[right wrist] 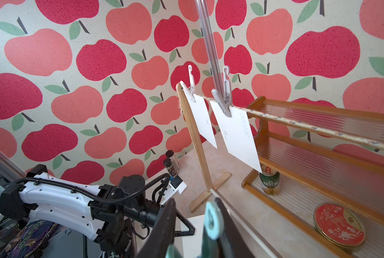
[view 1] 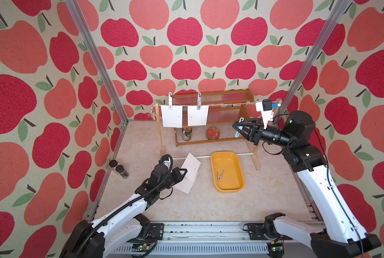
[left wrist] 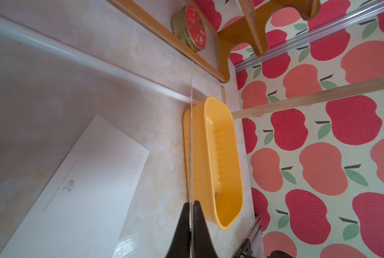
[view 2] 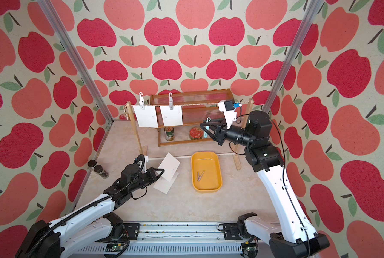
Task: Remove the postcards from the strings
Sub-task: Place the postcard on the postcard.
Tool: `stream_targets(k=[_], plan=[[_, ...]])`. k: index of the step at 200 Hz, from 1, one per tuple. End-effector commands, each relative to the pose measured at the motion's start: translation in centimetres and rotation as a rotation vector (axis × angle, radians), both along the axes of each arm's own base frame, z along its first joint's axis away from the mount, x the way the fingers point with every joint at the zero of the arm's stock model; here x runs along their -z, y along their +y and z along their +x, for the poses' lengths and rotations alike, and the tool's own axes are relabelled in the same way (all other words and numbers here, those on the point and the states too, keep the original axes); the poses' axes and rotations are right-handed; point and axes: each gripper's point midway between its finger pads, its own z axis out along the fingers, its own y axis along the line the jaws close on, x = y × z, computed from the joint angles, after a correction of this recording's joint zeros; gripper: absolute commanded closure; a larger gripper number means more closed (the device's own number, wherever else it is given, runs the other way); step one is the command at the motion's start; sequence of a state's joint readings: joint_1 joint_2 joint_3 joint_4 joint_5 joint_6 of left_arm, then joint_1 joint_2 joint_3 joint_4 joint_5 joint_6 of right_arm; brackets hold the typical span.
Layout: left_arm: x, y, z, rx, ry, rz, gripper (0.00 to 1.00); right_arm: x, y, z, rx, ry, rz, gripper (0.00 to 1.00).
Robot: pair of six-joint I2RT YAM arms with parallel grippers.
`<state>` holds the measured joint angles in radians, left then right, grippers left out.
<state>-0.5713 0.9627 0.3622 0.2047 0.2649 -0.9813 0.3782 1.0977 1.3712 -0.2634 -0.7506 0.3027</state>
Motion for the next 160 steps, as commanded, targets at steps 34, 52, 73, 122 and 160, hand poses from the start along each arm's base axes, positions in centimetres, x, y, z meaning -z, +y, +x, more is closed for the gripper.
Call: stream_targets(k=[34,52,73,122,160], plan=[[5.4,2.3,-1.8,-0.09,0.226,0.211,0.81,5.1,-0.8,-1.9,0.042,0.044,-0.014,0.7],[6.0,3.6,-2.1,-0.142,0.274,0.275,0.61,7.2,-1.1,-2.2,0.056,0.084,-0.028,0.7],[6.1,5.4,-2.7,-0.205,0.32,0.351,0.47,10.1,-1.5,-2.1,0.091,0.136,-0.045,0.7],[4.2,7.7,-3.4,-0.286,0.248,0.4,0.38,16.7,-1.4,-2.0,0.132,0.253,-0.098,0.69],[-1.0,6.2,-2.0,-0.268,0.026,0.265,0.28,22.6,-1.5,-0.7,0.201,0.343,-0.173,0.69]])
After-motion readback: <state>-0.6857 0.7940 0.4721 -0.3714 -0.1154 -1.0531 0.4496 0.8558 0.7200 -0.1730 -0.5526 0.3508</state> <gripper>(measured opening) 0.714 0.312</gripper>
